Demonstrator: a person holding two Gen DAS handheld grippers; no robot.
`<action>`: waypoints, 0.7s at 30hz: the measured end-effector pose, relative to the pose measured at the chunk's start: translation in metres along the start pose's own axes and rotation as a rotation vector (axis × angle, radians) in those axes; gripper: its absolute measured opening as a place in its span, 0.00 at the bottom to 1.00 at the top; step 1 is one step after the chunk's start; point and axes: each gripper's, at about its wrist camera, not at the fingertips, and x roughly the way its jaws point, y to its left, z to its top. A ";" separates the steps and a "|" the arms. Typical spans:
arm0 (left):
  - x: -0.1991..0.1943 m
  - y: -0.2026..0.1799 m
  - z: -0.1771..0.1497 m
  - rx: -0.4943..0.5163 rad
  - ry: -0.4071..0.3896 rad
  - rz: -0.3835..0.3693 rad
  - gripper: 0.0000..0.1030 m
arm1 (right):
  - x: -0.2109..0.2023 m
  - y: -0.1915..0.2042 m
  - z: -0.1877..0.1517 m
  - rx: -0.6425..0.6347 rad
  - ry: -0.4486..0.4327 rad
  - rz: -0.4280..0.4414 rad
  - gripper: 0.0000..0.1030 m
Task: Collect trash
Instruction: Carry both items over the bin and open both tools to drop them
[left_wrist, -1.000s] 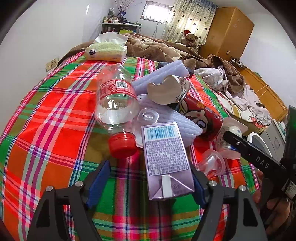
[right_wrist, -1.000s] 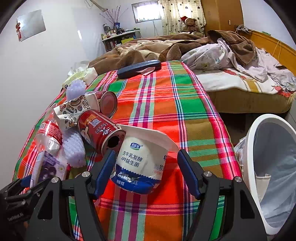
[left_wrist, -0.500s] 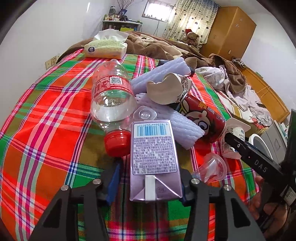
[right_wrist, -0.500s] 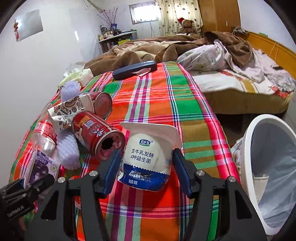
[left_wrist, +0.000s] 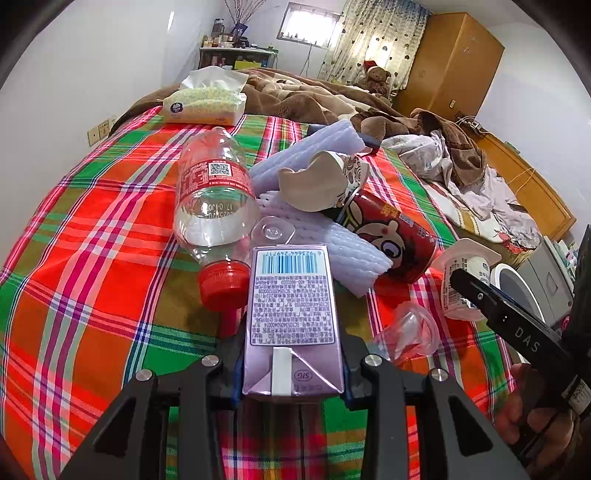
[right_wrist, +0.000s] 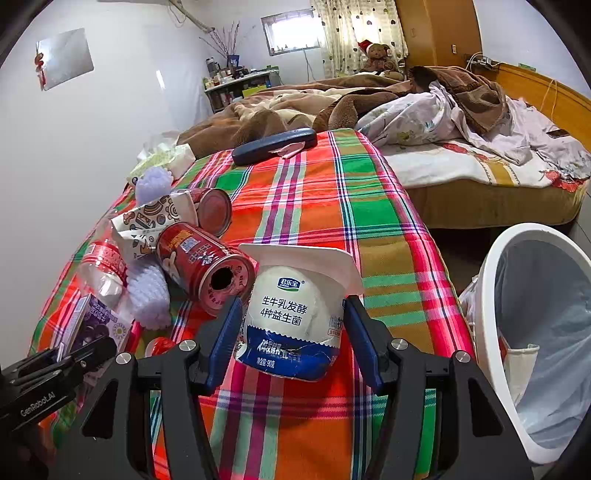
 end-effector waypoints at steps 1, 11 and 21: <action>-0.001 0.000 0.000 -0.001 -0.005 0.001 0.37 | -0.002 0.000 0.000 -0.002 -0.005 0.000 0.56; -0.022 -0.012 0.002 0.036 -0.043 0.005 0.37 | -0.017 -0.002 0.000 0.000 -0.037 0.009 0.56; -0.042 -0.045 0.004 0.108 -0.080 -0.026 0.37 | -0.043 -0.019 -0.001 0.025 -0.088 -0.020 0.56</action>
